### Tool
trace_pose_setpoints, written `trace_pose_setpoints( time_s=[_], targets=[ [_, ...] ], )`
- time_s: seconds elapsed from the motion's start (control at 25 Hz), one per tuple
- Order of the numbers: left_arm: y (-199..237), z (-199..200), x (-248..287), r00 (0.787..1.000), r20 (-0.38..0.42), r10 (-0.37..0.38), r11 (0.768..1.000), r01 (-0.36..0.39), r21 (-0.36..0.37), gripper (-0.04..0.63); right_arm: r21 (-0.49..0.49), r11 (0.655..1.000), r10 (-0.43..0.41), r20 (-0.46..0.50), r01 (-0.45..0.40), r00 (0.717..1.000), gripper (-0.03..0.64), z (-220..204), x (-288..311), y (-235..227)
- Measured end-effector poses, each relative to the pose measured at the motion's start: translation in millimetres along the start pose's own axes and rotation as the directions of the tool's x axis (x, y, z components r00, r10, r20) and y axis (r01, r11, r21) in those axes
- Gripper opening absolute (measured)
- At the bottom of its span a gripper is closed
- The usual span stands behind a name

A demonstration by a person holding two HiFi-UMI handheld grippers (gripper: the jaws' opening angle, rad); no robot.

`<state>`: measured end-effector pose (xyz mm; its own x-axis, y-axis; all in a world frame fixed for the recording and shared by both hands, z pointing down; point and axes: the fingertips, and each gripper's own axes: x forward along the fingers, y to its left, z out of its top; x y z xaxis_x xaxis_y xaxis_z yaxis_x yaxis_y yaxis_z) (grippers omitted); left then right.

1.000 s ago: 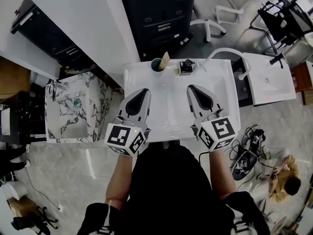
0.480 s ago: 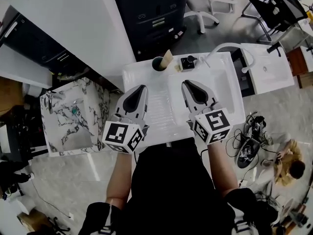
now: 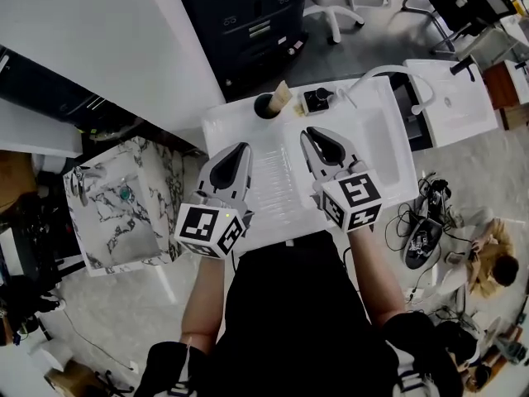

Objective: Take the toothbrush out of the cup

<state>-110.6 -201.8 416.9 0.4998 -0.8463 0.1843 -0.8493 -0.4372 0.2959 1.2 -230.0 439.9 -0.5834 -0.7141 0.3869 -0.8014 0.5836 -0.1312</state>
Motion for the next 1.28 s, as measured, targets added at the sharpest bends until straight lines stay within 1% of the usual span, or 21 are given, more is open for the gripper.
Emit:
trace_pose_setpoints(
  time_s=[0.12, 0.24, 0.6, 0.8, 0.92, 1.12, 1.28],
  targets=[
    [0, -2, 6, 1.000, -0.014, -0.014, 1.000, 0.014, -0.001, 0.018, 0.009, 1.000, -0.015, -0.018, 0.015, 1.000, 0.038, -6, 9, -7],
    [-2, -5, 11, 0.999, -0.029, -0.026, 1.000, 0.026, -0.003, 0.018, 0.020, 1.000, -0.013, -0.042, 0.014, 0.999, 0.074, -14, 21, -12],
    [0, -11, 20, 0.997, -0.054, -0.047, 0.999, 0.047, -0.018, 0.018, 0.035, 0.999, -0.031, -0.111, 0.035, 0.993, 0.106, -39, 67, -28],
    [7, -13, 20, 0.997, -0.056, -0.049, 0.998, 0.047, -0.028, 0.018, 0.066, 0.997, -0.030, -0.153, 0.040, 0.988, 0.110, -51, 93, -35],
    [9, -13, 21, 0.997, -0.057, -0.048, 0.998, 0.046, -0.032, 0.018, 0.066, 0.997, -0.037, -0.168, 0.048, 0.985, 0.112, -55, 106, -40],
    [9, -15, 21, 0.997, -0.060, -0.052, 0.998, 0.050, -0.041, 0.018, 0.099, 0.993, -0.041, -0.184, 0.061, 0.982, 0.114, -59, 123, -48],
    [11, -17, 21, 0.997, -0.060, -0.054, 0.998, 0.051, -0.046, 0.018, 0.101, 0.992, -0.055, -0.183, 0.074, 0.982, 0.114, -57, 135, -53]
  ],
)
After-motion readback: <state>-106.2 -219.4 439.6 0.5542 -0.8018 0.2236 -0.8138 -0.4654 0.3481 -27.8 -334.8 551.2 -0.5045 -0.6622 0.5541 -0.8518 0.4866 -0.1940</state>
